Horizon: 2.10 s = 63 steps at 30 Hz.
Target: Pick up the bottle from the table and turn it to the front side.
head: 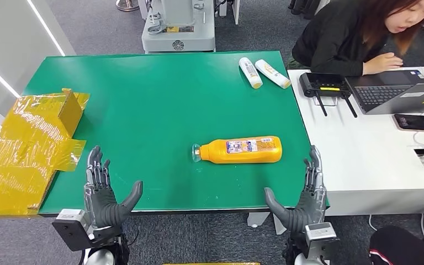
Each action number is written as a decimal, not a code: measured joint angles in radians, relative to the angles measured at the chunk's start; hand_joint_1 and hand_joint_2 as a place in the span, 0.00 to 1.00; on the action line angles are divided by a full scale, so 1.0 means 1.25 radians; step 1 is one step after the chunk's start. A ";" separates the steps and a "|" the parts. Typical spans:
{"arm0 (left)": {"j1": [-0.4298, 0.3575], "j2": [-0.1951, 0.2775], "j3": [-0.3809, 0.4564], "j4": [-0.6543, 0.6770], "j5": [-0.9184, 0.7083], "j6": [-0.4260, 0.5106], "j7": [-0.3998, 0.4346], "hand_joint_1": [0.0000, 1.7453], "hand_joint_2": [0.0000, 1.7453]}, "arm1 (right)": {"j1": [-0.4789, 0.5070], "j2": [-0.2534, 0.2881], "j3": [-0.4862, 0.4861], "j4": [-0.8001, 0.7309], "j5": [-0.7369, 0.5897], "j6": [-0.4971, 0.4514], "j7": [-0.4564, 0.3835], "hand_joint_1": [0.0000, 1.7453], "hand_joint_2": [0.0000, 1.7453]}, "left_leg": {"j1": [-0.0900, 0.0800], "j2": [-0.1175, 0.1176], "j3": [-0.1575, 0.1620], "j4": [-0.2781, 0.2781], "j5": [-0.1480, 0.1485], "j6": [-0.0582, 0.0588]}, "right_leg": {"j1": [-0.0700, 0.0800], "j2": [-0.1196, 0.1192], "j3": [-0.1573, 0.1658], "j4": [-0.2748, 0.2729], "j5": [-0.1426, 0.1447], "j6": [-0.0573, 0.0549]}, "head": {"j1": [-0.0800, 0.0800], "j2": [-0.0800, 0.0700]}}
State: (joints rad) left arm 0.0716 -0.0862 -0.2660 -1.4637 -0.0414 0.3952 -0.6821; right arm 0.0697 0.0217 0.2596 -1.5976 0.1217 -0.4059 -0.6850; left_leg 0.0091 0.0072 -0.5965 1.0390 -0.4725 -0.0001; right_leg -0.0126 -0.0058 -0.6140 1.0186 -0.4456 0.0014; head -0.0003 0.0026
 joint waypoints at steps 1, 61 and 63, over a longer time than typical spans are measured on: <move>-0.001 0.000 0.000 0.000 0.000 0.000 0.000 0.00 1.00 | 0.000 0.000 0.000 0.000 0.000 0.000 0.000 0.00 1.00 | 0.000 0.000 0.000 0.000 0.000 0.000 | 0.000 0.000 0.000 0.000 0.000 0.000 | 0.000 0.000; -0.216 -0.033 -0.080 0.195 0.007 -0.137 0.000 0.00 1.00 | -0.713 -0.006 0.279 0.893 0.471 0.441 0.357 0.00 1.00 | 0.000 0.000 0.001 0.000 0.004 -0.003 | 0.000 0.000 0.000 0.001 0.003 -0.002 | 0.000 0.000; -0.216 -0.032 -0.080 0.195 0.008 -0.134 0.004 0.00 1.00 | -0.729 -0.005 0.299 0.908 0.487 0.455 0.370 0.00 1.00 | 0.000 0.000 0.001 0.000 0.004 -0.003 | 0.000 0.000 0.000 0.001 0.003 -0.002 | 0.000 0.000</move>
State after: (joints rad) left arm -0.1987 -0.1267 -0.3658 -1.2200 -0.0310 0.2276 -0.6771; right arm -0.8412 0.0149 0.6328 -0.4622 0.7309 0.1624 -0.2232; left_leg 0.0096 0.0070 -0.5952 1.0394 -0.4680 -0.0036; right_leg -0.0122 -0.0053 -0.6141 1.0204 -0.4421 -0.0012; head -0.0002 0.0025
